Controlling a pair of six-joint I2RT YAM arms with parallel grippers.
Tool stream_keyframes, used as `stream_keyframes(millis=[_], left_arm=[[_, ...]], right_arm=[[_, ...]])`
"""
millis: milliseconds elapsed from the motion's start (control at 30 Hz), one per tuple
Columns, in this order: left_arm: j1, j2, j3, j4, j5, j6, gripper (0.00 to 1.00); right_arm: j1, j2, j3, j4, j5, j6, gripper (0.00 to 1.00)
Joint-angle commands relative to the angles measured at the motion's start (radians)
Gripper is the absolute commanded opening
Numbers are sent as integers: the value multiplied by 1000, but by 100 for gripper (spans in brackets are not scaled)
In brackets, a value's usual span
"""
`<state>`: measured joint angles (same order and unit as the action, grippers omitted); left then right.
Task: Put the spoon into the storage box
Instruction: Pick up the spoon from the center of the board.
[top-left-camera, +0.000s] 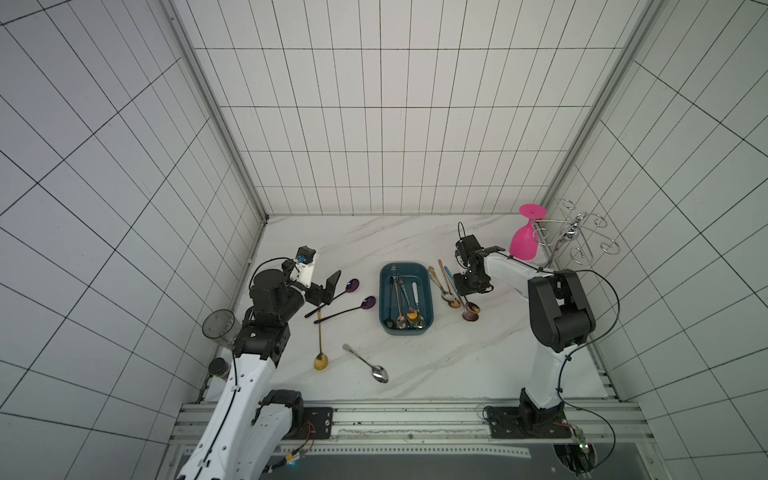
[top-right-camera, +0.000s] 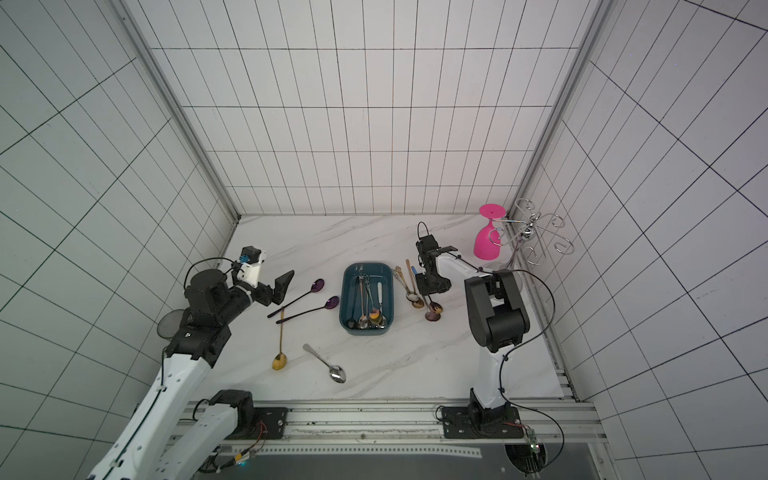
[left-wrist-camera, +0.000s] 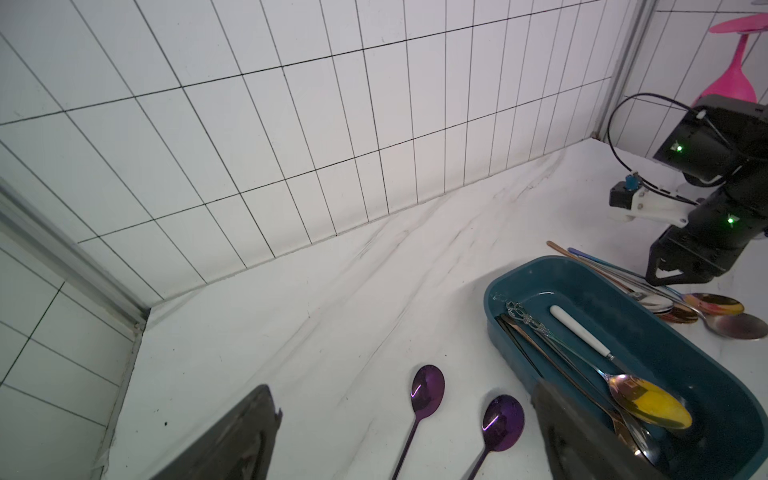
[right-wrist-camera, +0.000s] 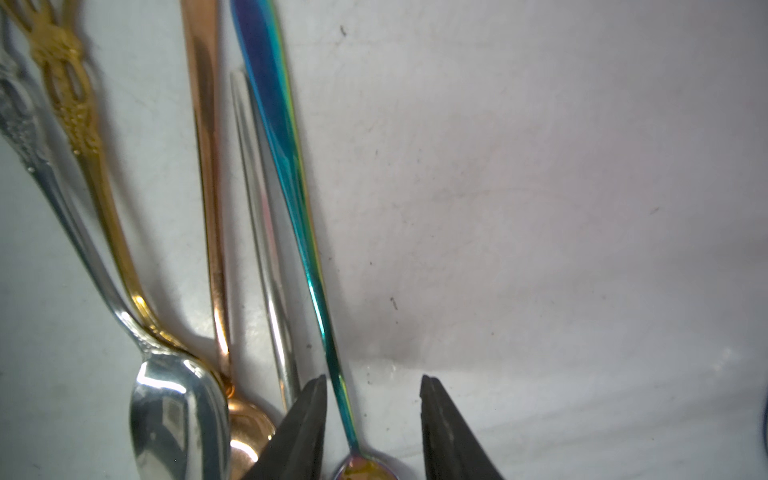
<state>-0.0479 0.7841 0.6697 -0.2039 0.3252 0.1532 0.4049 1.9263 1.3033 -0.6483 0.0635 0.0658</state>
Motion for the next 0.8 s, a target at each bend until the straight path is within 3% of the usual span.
stream_keyframes(millis=[0, 267, 467, 767], left_arm=[[20, -14, -30, 26, -35, -144, 97], [36, -19, -51, 54, -74, -170, 97], [41, -21, -63, 63, -87, -175, 96], [43, -25, -85, 89, -91, -178, 96]], right_arm=[[-9, 19, 28, -12, -3, -4, 38], [-9, 52, 24, 2, -20, -3, 26], [-9, 70, 28, -8, -13, -13, 6], [-7, 23, 37, -41, 13, -17, 3]])
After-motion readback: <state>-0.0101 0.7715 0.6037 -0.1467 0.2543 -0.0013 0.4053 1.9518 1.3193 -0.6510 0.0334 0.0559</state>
